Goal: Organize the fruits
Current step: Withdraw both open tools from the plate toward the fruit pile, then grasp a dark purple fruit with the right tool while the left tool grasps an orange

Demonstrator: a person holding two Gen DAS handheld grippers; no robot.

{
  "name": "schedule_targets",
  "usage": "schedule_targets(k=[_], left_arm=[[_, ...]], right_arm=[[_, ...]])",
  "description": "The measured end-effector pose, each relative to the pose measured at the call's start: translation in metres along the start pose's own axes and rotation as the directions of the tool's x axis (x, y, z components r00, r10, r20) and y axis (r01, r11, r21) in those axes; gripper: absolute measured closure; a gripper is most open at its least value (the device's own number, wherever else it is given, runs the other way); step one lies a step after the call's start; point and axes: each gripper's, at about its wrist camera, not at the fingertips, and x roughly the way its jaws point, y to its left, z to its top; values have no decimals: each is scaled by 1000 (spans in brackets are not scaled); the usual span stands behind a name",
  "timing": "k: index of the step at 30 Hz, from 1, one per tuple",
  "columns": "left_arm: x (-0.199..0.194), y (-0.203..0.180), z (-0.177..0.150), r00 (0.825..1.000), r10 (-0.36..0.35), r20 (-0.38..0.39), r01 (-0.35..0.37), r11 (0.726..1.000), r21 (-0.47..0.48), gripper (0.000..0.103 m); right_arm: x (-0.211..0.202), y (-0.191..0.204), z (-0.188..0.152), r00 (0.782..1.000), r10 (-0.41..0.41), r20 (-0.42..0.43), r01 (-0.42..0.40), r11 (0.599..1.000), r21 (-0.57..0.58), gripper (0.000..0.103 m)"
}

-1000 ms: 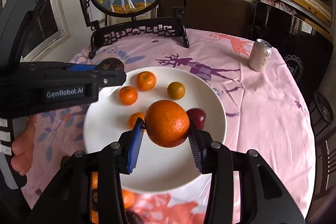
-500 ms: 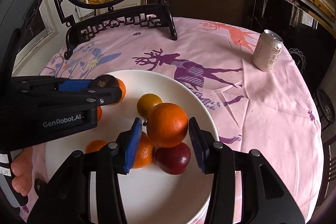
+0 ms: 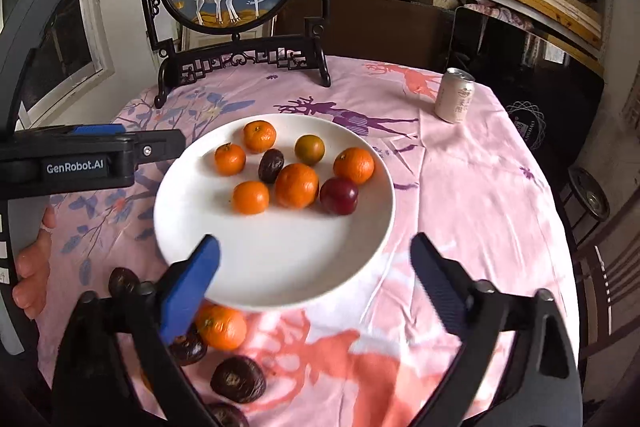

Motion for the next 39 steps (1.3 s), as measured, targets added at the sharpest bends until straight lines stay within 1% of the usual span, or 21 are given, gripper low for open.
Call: schedule_targets(k=[2,4,7,10,13,17,22,24,26,30,33,34,36,37,38,39], left_arm=[[-16,5,-25,1000,-14,14,14,1000,-18,9],[-29,10,-51,1000,-3,24,3,1000,-23,9],[-39,17,-81,1000,23,17,-22,999,-31,9],[-42,23,-101,1000,8,-9,-8,999,-46,9],[-41,26,-110,999,7,-32,-9,999,-50,9],[-43,30,-117,999,6,-39,-8,998,-61,9],[-45,31,-122,999,13,-44,-15,999,-51,9],[-47,31,-124,999,19,-45,-21,999,-45,9],[-48,32,-128,999,26,-47,-27,999,-38,9],[-49,34,-139,998,29,-59,-30,999,-26,9],[-51,36,-146,997,30,-73,-32,999,-25,9],[-51,36,-148,997,32,-76,-34,999,-24,9],[-52,36,-152,996,32,-84,-34,999,-18,9],[-52,35,-153,996,29,-88,-30,999,-15,9],[-52,32,-155,995,23,-95,-24,1000,-9,9],[-52,28,-157,995,15,-103,-15,1000,2,9]], right_arm=[[-15,10,-18,999,-43,18,43,999,-2,1],[-27,17,-33,998,-65,17,65,998,6,1],[-38,17,-45,999,-52,7,51,998,41,1],[-45,18,-48,999,-41,3,41,998,53,1],[-50,23,-47,999,-42,14,42,998,41,1],[-55,32,-49,999,-36,22,35,999,22,1],[-55,37,-58,1000,-23,-3,23,1000,-1,1],[-53,40,-69,999,-12,-31,11,1000,-19,1],[-46,44,-84,997,8,-80,-10,1000,-27,1],[-25,52,-109,984,37,-176,-43,999,-32,1],[-14,52,-115,976,68,-205,-72,997,-12,3],[-11,53,-116,975,76,-207,-79,997,-10,7],[-2,54,-119,968,86,-237,-92,996,-15,46],[2,54,-121,964,91,-249,-98,995,-15,47],[0,55,-121,968,91,-233,-99,995,-25,60],[-2,54,-121,967,96,-235,-105,994,-24,60]])
